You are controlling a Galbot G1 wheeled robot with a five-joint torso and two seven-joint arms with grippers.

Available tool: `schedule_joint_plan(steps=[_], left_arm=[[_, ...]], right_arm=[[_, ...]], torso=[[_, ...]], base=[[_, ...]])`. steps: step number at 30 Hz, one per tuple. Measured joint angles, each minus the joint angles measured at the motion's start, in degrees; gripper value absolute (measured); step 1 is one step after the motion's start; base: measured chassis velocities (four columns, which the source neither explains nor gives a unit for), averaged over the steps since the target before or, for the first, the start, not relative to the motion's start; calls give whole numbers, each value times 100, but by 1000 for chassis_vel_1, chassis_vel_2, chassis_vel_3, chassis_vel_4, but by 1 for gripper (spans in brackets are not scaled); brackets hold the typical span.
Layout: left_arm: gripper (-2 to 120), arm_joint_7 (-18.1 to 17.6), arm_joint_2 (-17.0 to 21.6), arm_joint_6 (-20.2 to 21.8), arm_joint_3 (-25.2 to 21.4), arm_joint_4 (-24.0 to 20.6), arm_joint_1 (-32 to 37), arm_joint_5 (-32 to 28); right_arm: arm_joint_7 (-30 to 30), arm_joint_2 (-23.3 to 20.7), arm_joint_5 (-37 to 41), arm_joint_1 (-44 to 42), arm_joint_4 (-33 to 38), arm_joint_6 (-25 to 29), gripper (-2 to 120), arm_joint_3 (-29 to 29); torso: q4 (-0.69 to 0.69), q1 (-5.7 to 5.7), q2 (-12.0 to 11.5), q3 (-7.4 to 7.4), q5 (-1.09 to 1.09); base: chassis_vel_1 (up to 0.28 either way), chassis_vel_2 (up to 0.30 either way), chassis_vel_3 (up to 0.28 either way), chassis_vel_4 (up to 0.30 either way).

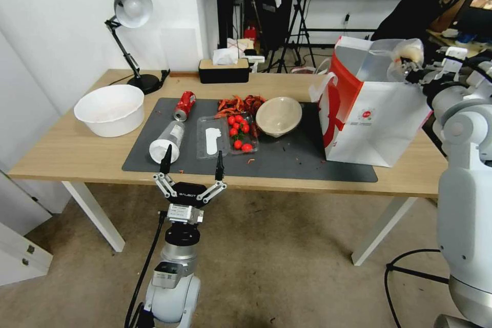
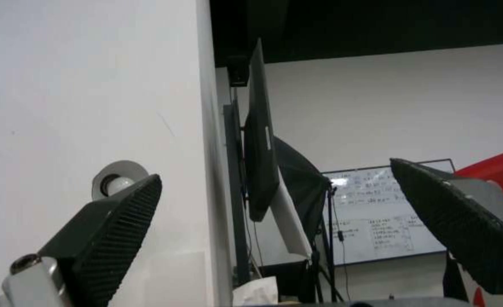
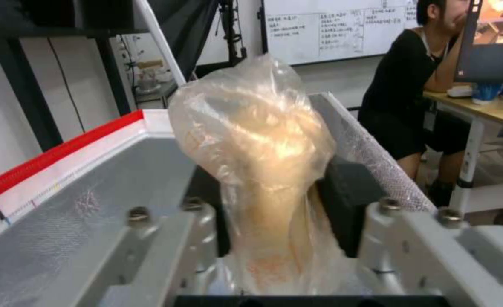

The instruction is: Pick up the trash from the table and place it into the takeout bag.

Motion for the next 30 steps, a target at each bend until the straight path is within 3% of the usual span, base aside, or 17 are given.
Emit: schedule_joint_plan(steps=[5, 9, 16, 22, 28, 30], left_arm=[[100, 0, 19, 0, -3, -33, 18, -2], [100, -1, 39, 4, -8, -55, 34, -16], [100, -3, 42, 12, -11, -82, 50, -25], [100, -3, 47, 60, -13, -133, 57, -30], [100, -3, 40, 74, -13, -146, 57, -40], [100, -4, 36, 70, -6, -142, 54, -40]], right_arm=[[-3, 0, -12, -11, 43, 0, 55, -2], [-4, -13, -25, -14, 95, 0, 76, -11], [-27, -61, -34, -89, 289, 0, 98, -12], [11, -182, 108, -433, 1184, 1, 100, 23], [-124, -277, 334, -1707, 2875, 176, 100, 301], [-186, -244, 326, -1980, 3100, 312, 100, 333]], torso=[[0, 0, 0, 0, 0], [1, -1, 0, -1, 0], [0, 0, 0, -1, 1], [1, 0, 0, -1, -2], [-2, -2, 1, -2, -2], [-1, -2, 1, -2, -2]], base=[[0, 0, 0, 0], [0, 0, 0, 0], [0, 0, 0, 0], [0, 0, 0, 0], [0, 0, 0, 0], [0, 0, 0, 0]])
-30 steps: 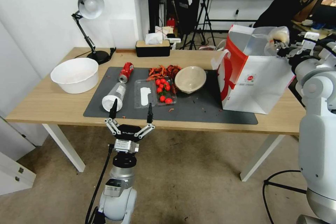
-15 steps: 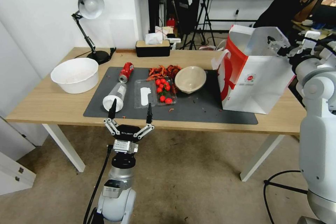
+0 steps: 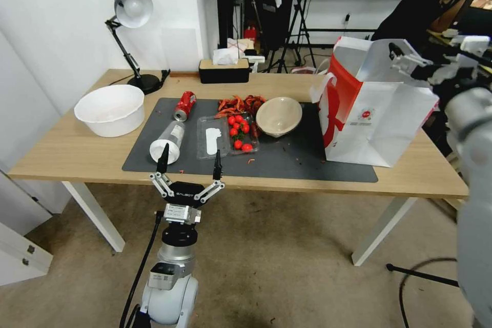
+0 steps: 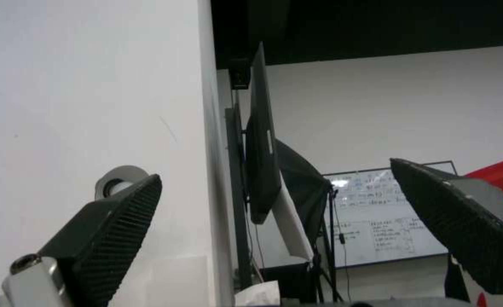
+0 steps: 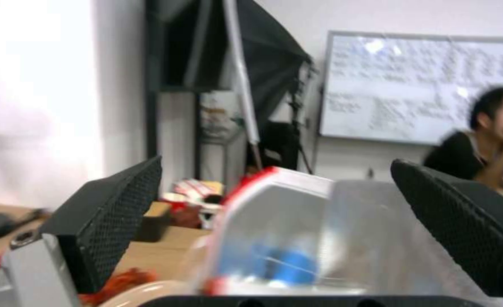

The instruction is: Pick up the trash from the table and place it into the takeout bag.

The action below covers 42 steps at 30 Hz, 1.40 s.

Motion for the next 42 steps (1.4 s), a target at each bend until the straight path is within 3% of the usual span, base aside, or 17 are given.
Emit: schedule_joint_plan(steps=[2, 3, 6, 7, 9, 16, 24, 27, 32, 38, 42], left_arm=[[100, 1, -6, -5, 22, 8, -14, -1], [100, 1, -6, -5, 22, 8, -14, -1], [100, 1, 16, -5, 23, 9, -30, -32], [100, 1, 16, -5, 23, 9, -30, -32], [100, 0, 44, -5, 15, 19, -41, -84], [100, 0, 85, -5, 2, 73, -60, -140], [100, -2, 116, 26, -57, 202, -145, -237], [100, 0, 108, 210, -70, 202, -142, -231], [100, 15, 89, 239, -76, 201, -188, -222], [100, 81, 58, 234, -63, 194, -213, -214], [100, 92, 63, 218, -62, 175, -199, -215]], right_arm=[[-298, 232, -299, -892, 346, 622, 100, 25], [-298, 232, -299, -892, 346, 622, 100, 25], [-627, 598, -621, -1814, 378, 1452, 100, -68], [-627, 598, -621, -1814, 378, 1452, 100, -68], [-766, 802, -771, -2206, 196, 2068, 100, -189], [-878, 1056, -803, -2457, -300, 2767, 100, -376], [-990, 1484, -693, -2666, -1410, 3789, 100, -776], [-878, 1741, -691, -2714, -1610, 4082, 100, -1015], [-743, 1843, -705, -2606, -1626, 4044, 100, -1217], [-11, 1962, -139, -1721, -1831, 3249, 100, -1785], [362, 2116, 110, -1119, -2188, 2994, 100, -2202]], torso=[[1, 1, 0, 0, 2], [1, 1, 0, 0, 2], [-1, 0, 0, 0, 3], [-1, 0, 0, 0, 3], [0, 0, 0, 0, 1], [2, 0, 0, 0, 0], [1, 2, 0, 1, 3], [1, 1, 0, 1, 2], [0, 2, 0, 1, 1], [1, 2, 0, 2, 1], [2, 3, -1, 2, 2]], base=[[0, 0, 0, 0], [0, 0, 0, 0], [0, 0, 0, 0], [0, 0, 0, 0], [0, 0, 0, 0], [0, 0, 0, 0], [0, 0, 0, 0], [0, 0, 0, 0], [0, 0, 0, 0], [0, 0, 0, 0], [0, 0, 0, 0]])
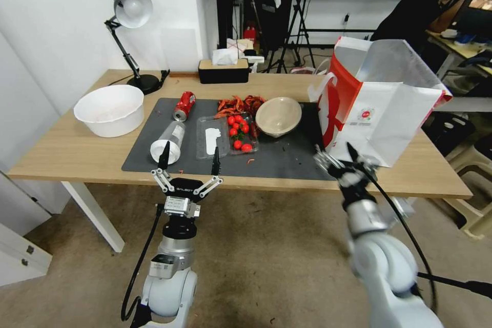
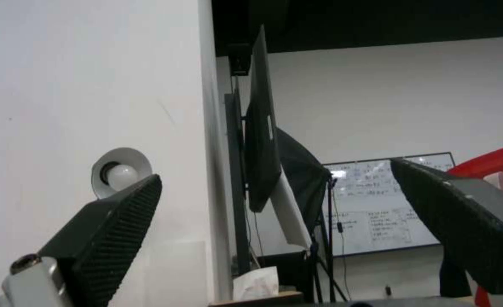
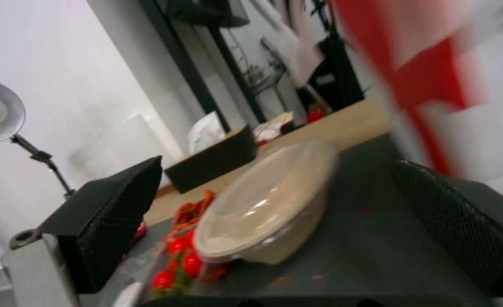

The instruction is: Pick up the trash from the table and place it into the takeout bag.

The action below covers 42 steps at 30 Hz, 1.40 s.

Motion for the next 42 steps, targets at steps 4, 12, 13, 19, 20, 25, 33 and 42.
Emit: schedule_joint_plan(steps=[4, 12, 13, 19, 20, 25, 33, 42], left_arm=[[100, 1, 16, -39, -19, -4, 22, -8], [100, -2, 37, -92, -49, -4, 21, -40], [100, -3, 42, -100, -54, -2, 13, -52], [100, -2, 39, -119, -46, 53, -42, -65], [100, -1, 36, -125, -41, 67, -50, -64], [100, 2, 22, -135, -28, 89, -63, -62], [100, 2, 10, -151, -42, 98, -71, -60], [100, 2, -15, -151, -37, 145, -129, -41]], right_arm=[[374, 186, 361, 542, -354, -217, 100, -355], [1073, 435, 797, 1094, -873, -627, 100, -493], [1150, 452, 840, 1125, -948, -694, 100, -487], [1275, 549, 894, 1361, -1457, -731, 100, -393], [1275, 577, 893, 1453, -1574, -728, 100, -364], [1242, 630, 856, 1699, -1865, -724, 100, -335], [949, 654, 701, 1936, -2177, -722, 73, -346], [867, 641, 667, 1983, -2274, -706, 40, -311]], torso=[[0, 0, 0, 0, -1], [-1, 0, 0, 0, -1], [-2, 0, 0, 0, 0], [-2, 0, 0, 0, 0], [-1, 0, 0, 0, 0], [-1, 0, 0, 0, 0], [-1, -1, 1, 0, 0], [-1, -1, 1, -1, 0]], base=[[0, 0, 0, 0], [0, 0, 0, 0], [0, 0, 0, 0], [0, 0, 0, 0], [0, 0, 0, 0], [0, 0, 0, 0], [0, 0, 0, 0], [0, 0, 0, 0]])
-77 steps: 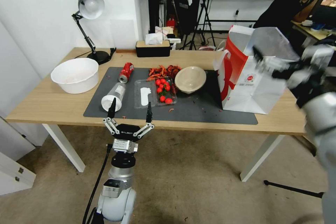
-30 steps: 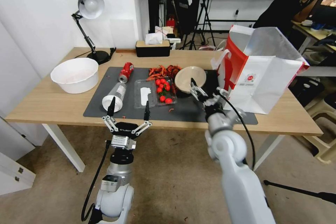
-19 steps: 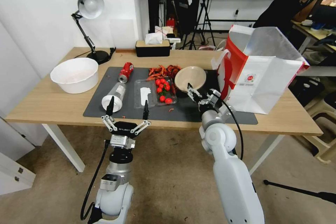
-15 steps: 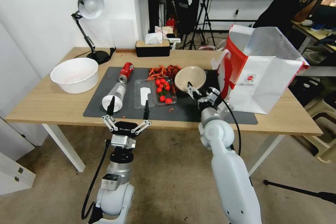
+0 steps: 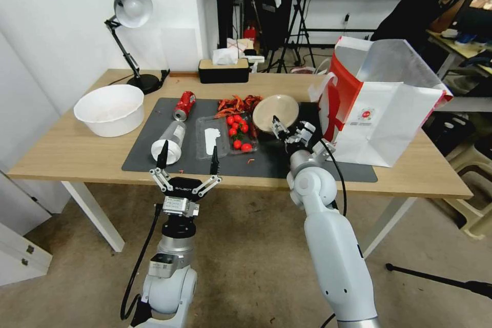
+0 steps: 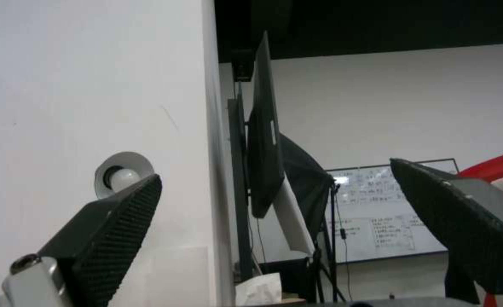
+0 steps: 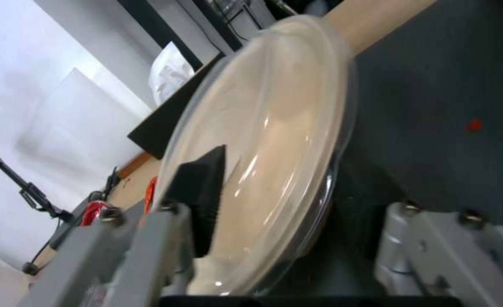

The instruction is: Pick up the trash from the table and place it into the takeout bag.

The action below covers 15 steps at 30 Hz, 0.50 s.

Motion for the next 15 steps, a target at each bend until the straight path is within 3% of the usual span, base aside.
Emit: schedule_joint_plan(steps=[10, 15], left_arm=[[100, -4, -5, 1, 2, 23, -27, 2], [100, -6, -17, 1, 9, 43, -33, 4]], right_arm=[[-111, -28, -94, -56, 24, 43, 15, 24], [-343, -124, -514, -285, 710, 123, 4, -85]], torso=[[0, 0, 0, 0, 1], [0, 0, 0, 0, 1]], base=[[0, 0, 0, 0], [0, 0, 0, 0]])
